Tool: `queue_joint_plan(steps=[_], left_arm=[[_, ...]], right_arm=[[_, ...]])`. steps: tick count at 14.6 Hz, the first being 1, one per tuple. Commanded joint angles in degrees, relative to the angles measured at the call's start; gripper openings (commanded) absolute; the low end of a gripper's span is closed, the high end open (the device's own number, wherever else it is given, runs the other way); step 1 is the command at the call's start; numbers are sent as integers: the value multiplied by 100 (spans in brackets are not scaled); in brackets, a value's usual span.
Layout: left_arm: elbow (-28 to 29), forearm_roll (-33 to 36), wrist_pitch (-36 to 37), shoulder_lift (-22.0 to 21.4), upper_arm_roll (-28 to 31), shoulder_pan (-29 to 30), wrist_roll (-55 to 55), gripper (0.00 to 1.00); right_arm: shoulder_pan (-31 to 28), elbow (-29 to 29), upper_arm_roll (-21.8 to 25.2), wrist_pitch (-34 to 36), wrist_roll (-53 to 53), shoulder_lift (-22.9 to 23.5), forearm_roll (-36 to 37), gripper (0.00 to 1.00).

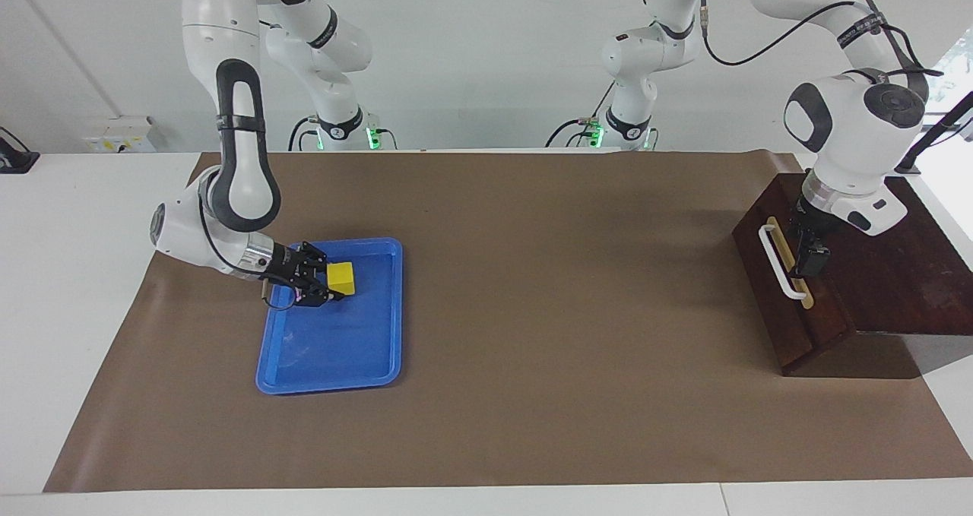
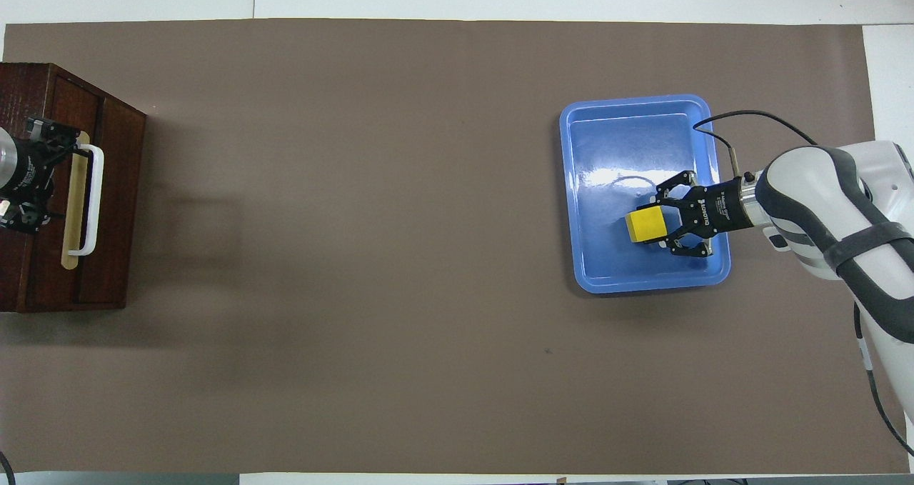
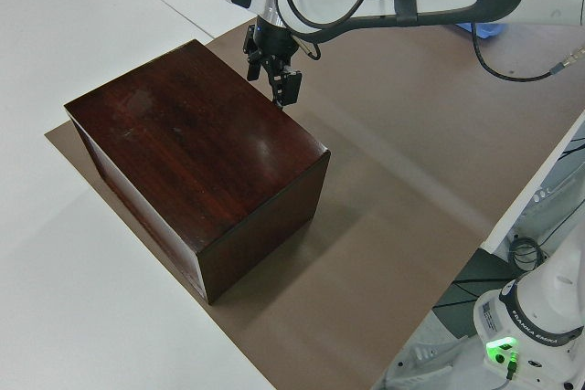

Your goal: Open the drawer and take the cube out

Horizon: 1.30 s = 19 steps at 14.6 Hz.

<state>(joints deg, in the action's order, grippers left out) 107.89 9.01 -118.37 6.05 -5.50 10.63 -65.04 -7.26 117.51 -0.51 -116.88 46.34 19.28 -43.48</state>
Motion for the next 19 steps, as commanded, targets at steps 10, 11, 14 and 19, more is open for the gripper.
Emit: queue_joint_plan(steps=[10, 11, 14, 19], left_arm=[[-1455, -532, 3118, -516, -188, -615, 4389, 100], [-1377, -532, 3153, -551, -197, -728, 4760, 100], [-1218, -523, 3180, -648, -223, -782, 4948, 100], [-1095, -541, 3312, -815, -293, -730, 5686, 100]], right_arm=[[-126, 570, -54, -230, -239, -267, 6, 27], [-118, 597, -54, -230, -239, -276, 6, 28], [-109, 580, -54, -247, -231, -267, 6, 89], [-30, 106, -54, 208, 270, -276, 41, 100]])
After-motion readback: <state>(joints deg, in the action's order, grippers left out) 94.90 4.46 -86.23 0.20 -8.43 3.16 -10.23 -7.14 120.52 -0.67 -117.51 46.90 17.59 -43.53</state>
